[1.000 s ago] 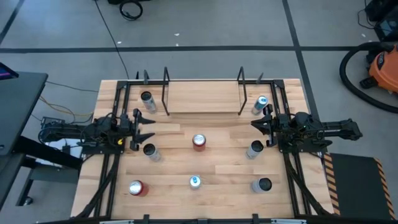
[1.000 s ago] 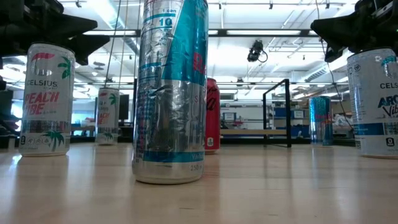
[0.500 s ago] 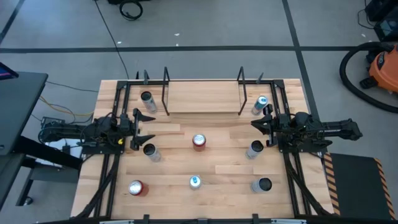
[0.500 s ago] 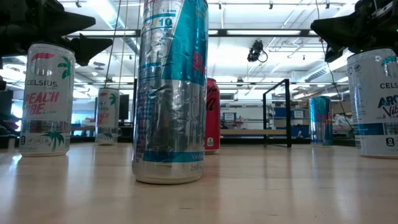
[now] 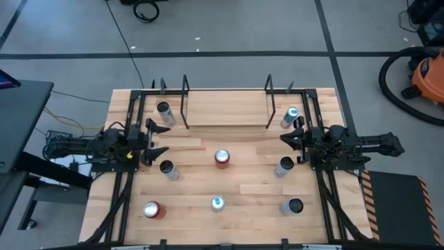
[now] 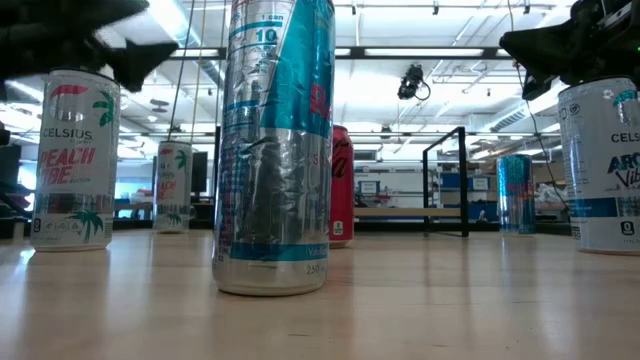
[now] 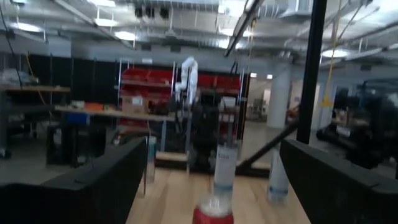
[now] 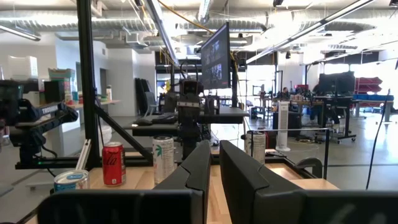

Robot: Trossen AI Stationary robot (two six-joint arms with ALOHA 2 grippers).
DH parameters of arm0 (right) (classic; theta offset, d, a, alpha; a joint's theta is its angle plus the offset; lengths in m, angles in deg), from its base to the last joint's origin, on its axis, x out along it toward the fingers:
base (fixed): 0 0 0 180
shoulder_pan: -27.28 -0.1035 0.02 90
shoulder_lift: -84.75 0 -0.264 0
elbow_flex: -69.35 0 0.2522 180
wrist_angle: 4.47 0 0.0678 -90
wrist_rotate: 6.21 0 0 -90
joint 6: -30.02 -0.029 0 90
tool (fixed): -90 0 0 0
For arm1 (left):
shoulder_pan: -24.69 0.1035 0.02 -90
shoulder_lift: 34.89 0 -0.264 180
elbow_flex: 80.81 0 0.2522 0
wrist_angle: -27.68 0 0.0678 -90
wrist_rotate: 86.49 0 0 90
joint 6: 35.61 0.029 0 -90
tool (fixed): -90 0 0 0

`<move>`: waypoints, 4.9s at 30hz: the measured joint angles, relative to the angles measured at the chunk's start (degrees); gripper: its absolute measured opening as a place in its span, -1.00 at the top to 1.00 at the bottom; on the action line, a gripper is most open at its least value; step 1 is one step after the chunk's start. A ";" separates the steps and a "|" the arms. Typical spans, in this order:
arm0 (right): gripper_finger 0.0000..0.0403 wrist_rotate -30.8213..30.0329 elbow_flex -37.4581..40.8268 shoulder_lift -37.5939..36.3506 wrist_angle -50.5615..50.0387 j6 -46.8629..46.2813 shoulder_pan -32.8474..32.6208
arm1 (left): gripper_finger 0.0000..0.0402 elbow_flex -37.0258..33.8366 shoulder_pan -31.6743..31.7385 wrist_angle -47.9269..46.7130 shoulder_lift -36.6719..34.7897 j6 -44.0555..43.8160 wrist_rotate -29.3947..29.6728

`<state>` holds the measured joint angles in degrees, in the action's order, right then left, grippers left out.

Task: Place canned beverage on shelf
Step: Put the top white-pink soda can on the shelf

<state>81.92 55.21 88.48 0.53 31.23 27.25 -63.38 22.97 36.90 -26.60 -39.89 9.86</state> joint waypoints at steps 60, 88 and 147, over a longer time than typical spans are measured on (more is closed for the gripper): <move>0.77 -0.07 0.00 0.00 2.46 0.34 0.04 | -0.87 52.71 38.74 -66.22 44.31 0.82 3.63; 0.77 -0.02 0.00 0.00 0.82 0.02 0.04 | -0.87 52.71 45.97 -71.04 58.26 -2.61 -1.08; 0.77 0.44 0.01 0.02 0.86 -0.15 0.02 | -0.31 51.99 46.23 -73.88 64.78 -1.91 -0.96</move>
<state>82.36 55.22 88.50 1.39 31.08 27.27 -11.39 69.20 -36.98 38.19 -41.80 8.90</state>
